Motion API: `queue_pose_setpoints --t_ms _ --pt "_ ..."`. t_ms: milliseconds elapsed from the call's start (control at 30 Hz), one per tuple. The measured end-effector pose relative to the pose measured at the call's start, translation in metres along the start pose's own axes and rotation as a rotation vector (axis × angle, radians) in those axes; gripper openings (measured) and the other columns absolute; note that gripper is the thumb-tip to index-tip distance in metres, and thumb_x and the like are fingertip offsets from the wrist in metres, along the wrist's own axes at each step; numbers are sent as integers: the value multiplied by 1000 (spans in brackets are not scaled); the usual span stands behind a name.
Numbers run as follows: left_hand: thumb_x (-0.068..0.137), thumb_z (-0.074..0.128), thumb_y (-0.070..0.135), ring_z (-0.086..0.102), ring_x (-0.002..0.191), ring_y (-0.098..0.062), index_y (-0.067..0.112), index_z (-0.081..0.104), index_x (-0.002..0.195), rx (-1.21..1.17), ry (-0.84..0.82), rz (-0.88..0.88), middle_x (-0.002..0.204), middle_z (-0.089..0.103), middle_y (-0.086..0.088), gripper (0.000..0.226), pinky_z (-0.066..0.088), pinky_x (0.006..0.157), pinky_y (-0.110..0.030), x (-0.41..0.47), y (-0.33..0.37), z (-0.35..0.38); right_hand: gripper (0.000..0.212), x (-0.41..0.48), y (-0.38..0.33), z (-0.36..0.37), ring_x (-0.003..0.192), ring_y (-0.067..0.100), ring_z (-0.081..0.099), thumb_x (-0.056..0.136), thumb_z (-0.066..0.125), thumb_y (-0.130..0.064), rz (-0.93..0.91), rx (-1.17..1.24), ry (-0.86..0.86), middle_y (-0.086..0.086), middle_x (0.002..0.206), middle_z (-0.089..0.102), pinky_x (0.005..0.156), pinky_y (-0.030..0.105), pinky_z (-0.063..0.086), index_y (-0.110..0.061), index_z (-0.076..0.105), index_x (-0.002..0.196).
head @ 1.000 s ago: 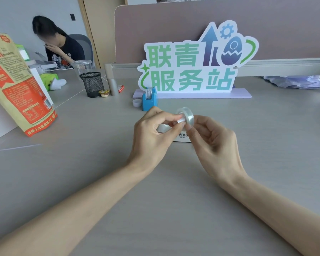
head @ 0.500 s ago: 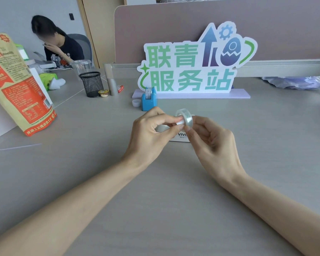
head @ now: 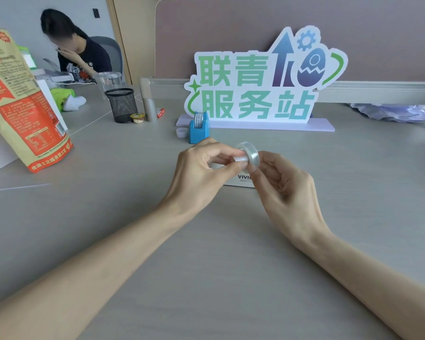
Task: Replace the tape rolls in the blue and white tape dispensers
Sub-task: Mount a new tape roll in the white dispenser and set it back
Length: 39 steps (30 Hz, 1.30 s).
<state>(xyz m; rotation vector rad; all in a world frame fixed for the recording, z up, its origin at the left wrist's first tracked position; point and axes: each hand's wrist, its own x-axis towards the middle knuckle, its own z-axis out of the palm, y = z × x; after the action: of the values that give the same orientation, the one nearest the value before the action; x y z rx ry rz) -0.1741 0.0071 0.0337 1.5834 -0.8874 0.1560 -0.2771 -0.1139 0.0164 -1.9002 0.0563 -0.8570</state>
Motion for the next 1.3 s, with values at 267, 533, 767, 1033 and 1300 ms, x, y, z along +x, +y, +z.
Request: queue_pose_setpoints --t_ms 267,533,767,1033,1300 --pt "76 77 5 71 76 -16 13 75 83 -45 -8 -48 79 69 4 10 57 75 -26 2 3 3 16 -2 -3 0 88 -11 68 96 60 -14 -27 -80 33 -11 93 76 67 7 47 -17 67 109" --pt "67 85 16 59 74 -6 30 60 96 -123 -65 -118 82 63 -5 41 54 47 -29 4 6 -4 13 2 -4 -2 68 -1 67 94 62 -20 119 117 5 -7 91 78 59 10 43 -15 69 105" --pt "86 67 32 52 84 -2 30 66 114 -63 -223 -93 95 60 18 28 43 75 -23 4 0 -9 16 7 -6 -11 97 25 73 94 58 -5 225 403 30 15 106 74 82 26 57 0 68 107" --pt "75 73 34 57 82 -2 27 71 90 -62 -281 -117 85 69 9 17 45 69 -22 3 1 -12 16 8 -7 -13 100 28 72 94 58 -6 232 425 2 15 110 72 83 25 57 0 68 104" --pt "75 75 46 45 65 -15 28 73 86 68 -226 -68 71 60 20 21 33 58 -28 1 3 -14 23 10 -15 -17 90 10 72 86 69 -15 212 328 -79 3 103 76 65 14 51 -10 69 109"
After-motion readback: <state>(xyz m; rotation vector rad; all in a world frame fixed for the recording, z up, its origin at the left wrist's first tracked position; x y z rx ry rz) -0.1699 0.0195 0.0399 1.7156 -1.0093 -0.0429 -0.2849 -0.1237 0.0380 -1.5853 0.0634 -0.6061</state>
